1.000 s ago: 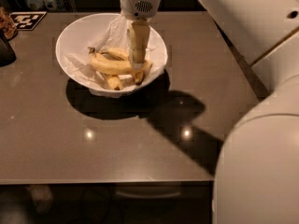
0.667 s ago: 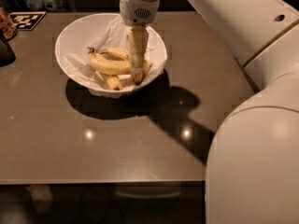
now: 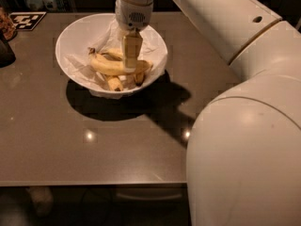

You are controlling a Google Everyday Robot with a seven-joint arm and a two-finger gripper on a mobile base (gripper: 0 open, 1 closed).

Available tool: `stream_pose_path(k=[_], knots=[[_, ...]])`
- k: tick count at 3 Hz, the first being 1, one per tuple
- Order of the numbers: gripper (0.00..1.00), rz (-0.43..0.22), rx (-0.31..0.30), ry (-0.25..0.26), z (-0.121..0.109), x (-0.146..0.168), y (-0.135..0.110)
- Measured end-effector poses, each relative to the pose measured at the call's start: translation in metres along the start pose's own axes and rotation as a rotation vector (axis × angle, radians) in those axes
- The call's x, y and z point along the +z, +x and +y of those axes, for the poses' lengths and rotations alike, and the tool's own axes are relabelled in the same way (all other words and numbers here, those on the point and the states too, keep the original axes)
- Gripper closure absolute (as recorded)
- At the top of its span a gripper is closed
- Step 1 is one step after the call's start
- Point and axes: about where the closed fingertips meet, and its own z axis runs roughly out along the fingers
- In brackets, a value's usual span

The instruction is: Pick banana from white bowl

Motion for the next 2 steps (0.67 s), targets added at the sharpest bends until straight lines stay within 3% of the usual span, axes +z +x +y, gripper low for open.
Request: stream_pose_path(k=[1,2], knots=[[0.44,0.0,-0.007,-0.012,-0.0044,0.0075,-0.0018],[0.44,0.003,-0.014,-0.029,-0.0067,0.0166,-0.0021]])
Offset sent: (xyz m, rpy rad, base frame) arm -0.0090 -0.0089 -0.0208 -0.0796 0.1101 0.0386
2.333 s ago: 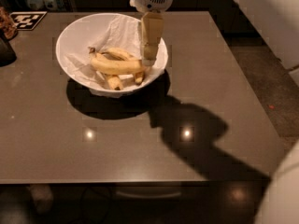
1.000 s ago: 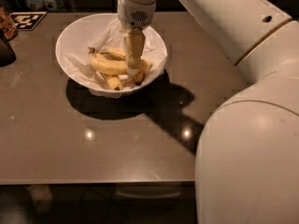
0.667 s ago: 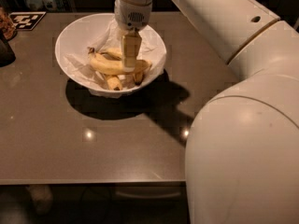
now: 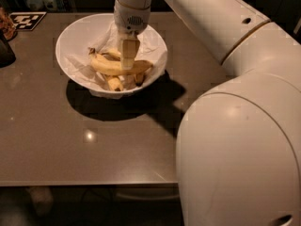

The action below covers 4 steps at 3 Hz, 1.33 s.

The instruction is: Pick banana from white bowl

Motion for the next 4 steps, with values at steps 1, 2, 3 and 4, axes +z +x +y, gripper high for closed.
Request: stream_pose_path(k=[1,2,3,4], knots=[[0.42,0.004,-0.011,-0.016,-0.001,0.008,0.0],[0.41,0.01,-0.016,-0.041,-0.001,0.019,0.001],[0.41,0.015,-0.016,-0.058,-0.001,0.029,0.002],[0.59,0.032,-0.022,-0.046,0.0,0.031,0.005]])
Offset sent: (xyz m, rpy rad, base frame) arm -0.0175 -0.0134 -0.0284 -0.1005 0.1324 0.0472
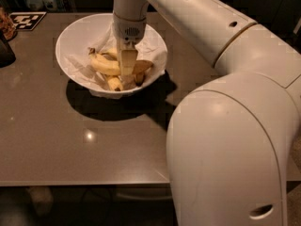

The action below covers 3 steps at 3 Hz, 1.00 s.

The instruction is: Pick banana from white bowl

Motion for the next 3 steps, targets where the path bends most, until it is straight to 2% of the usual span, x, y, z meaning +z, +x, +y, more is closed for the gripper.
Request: stream_pose_path(k=[1,2,3], knots=[[0.82,0.001,0.0,0.0,0.0,0.0,0.0],[1.0,-0.019,0.002,0.032,-0.004,-0.001,-0.002],[1.0,-0.045,0.016,0.147,0.011,-0.03,0.004]])
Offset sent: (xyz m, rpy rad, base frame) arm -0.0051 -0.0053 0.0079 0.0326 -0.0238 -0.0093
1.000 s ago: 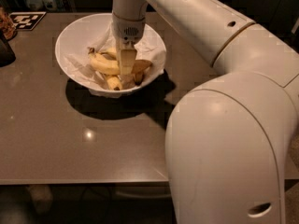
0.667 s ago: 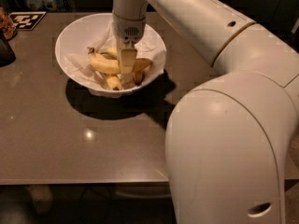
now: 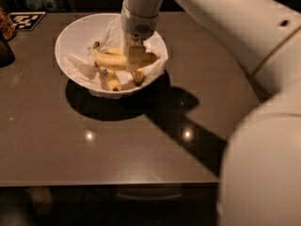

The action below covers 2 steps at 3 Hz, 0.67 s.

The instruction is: Pick banana from white bowl

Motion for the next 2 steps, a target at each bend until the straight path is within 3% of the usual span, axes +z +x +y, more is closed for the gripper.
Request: stream_pose_path(k=[1,2], knots=[[1.0,-0.026,-0.025,0.141,0.037,-0.054,-0.008],[1.0,-0.035,-0.058,0.225,0.071,-0.096,-0.017]])
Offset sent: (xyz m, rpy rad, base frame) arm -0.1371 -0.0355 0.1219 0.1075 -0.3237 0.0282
